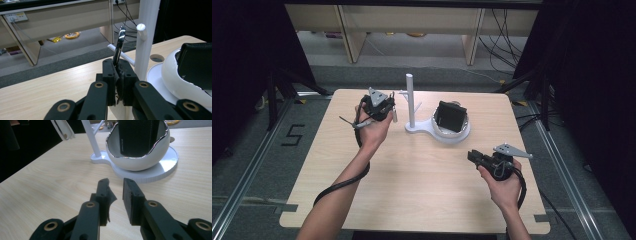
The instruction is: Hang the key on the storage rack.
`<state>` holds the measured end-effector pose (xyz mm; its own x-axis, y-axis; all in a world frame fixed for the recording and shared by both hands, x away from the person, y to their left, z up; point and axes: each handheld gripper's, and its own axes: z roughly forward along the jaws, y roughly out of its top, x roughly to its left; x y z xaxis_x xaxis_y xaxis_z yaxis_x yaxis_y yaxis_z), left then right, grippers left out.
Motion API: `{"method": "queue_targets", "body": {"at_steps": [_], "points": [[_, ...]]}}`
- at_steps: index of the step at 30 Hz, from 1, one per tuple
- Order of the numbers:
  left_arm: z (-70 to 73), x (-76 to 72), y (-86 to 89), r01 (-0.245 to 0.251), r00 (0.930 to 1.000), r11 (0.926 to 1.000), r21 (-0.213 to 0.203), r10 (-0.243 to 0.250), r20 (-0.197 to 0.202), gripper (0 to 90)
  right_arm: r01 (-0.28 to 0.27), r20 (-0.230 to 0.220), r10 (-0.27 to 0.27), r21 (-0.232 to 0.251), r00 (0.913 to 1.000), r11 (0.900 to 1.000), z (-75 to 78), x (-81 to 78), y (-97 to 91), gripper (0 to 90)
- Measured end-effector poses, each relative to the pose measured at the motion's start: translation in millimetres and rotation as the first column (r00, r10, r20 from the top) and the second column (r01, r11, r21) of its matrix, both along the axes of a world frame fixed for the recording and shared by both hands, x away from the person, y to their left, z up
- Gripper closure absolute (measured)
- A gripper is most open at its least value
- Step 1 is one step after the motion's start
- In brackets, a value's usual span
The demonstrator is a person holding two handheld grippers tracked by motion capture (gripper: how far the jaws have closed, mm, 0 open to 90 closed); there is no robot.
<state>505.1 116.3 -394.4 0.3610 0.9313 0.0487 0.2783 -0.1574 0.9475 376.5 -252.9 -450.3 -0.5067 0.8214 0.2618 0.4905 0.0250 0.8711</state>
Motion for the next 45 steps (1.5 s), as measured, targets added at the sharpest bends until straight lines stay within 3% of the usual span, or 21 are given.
{"method": "queue_targets", "body": {"at_steps": [10,11,13,17,28,37,38,45], "points": [[0.2,4.7,-4.2,-0.018,0.9997,0.9996,0.021,0.018,0.014,84.4,0.006,-0.007,-0.006,0.002,1.0000,1.0000,-1.0,-0.3,-0.1,75.5],[0.7,4.5,-4.7,-0.019,0.9997,0.9995,0.027,0.019,0.017,84.5,0.014,-0.043,-0.013,0.029,0.9990,0.9995,-0.4,-2.4,1.9,75.5],[1.5,4.1,-5.9,-0.024,0.9993,0.9990,0.039,0.022,0.028,84.5,0.013,-0.050,-0.012,0.026,0.9987,0.9996,-0.3,-2.8,1.7,75.5],[2.0,2.4,-10.0,-0.021,0.9993,0.9985,0.051,0.019,0.032,84.5,-0.001,-0.019,0.001,0.013,0.9998,0.9999,-2.8,0.4,0.4,75.4],[3.1,-2.0,-19.9,-0.022,0.9986,0.9973,0.070,0.018,0.050,84.4,-0.001,-0.025,0.002,0.014,0.9997,0.9999,-4.1,0.4,0.4,75.5],[2.8,-5.7,-23.2,-0.023,0.9973,0.9927,0.119,0.014,0.072,84.3,0.014,-0.037,-0.013,0.026,0.9992,0.9996,-4.8,-0.8,2.6,75.5],[2.7,-6.1,-23.4,-0.022,0.9972,0.9928,0.118,0.014,0.074,84.3,0.008,-0.024,-0.007,0.006,0.9997,1.0000,-4.5,0.1,1.1,75.4],[2.5,-9.9,-25.5,-0.025,0.9954,0.9881,0.152,0.011,0.095,84.2,0.003,-0.030,-0.003,0.000,0.9995,1.0000,-5.4,0.2,1.9,75.5]]}}
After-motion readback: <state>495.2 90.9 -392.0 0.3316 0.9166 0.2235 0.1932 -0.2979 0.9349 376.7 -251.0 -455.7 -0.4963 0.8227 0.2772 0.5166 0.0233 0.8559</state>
